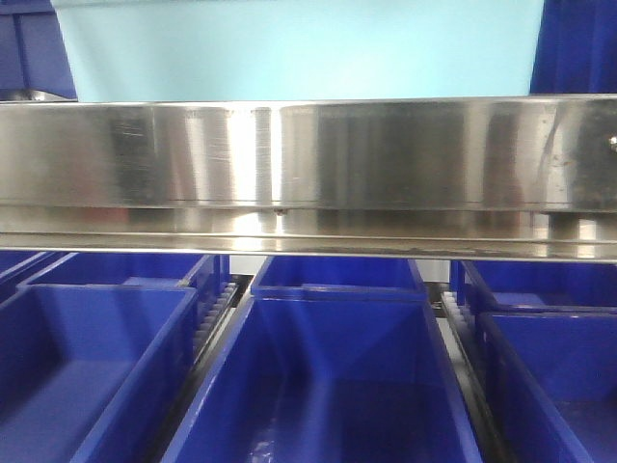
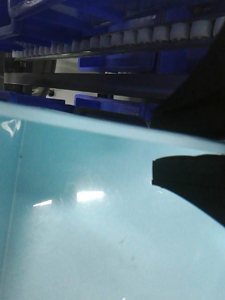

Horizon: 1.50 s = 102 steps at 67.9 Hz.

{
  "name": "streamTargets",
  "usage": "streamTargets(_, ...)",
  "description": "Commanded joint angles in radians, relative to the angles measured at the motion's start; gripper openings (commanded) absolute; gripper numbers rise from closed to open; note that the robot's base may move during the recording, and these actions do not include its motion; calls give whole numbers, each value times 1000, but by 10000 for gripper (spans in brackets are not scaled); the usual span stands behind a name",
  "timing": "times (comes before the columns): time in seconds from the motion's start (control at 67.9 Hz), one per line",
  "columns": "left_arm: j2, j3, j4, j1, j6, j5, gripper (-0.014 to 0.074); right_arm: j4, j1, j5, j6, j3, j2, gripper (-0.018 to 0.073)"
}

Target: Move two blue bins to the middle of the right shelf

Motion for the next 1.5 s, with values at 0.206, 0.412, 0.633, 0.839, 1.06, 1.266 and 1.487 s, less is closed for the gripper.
streamTargets(0.206,-9,-10,-26,-4,-5,-66,-111,19,5,-47,-26,-7,-12,-153)
streamTargets(0.412,-9,-10,-26,-4,-5,-66,-111,19,5,-47,-26,-7,-12,-153)
streamTargets(0.633,-9,-10,-26,-4,-5,-66,-111,19,5,-73,-26,-7,-12,-153)
streamTargets(0.839,-9,-10,-26,-4,-5,2,-111,25,5,-112,-26,-7,-12,-153)
streamTargets(1.06,-9,-10,-26,6,-5,133,-111,50,5,-165,-26,-7,-1,-153)
streamTargets(1.266,-9,-8,-26,60,-8,192,-111,71,5,-187,-26,-7,54,-153)
streamTargets(1.487,3,34,-37,79,-8,208,-111,85,5,-180,-26,-7,88,-153)
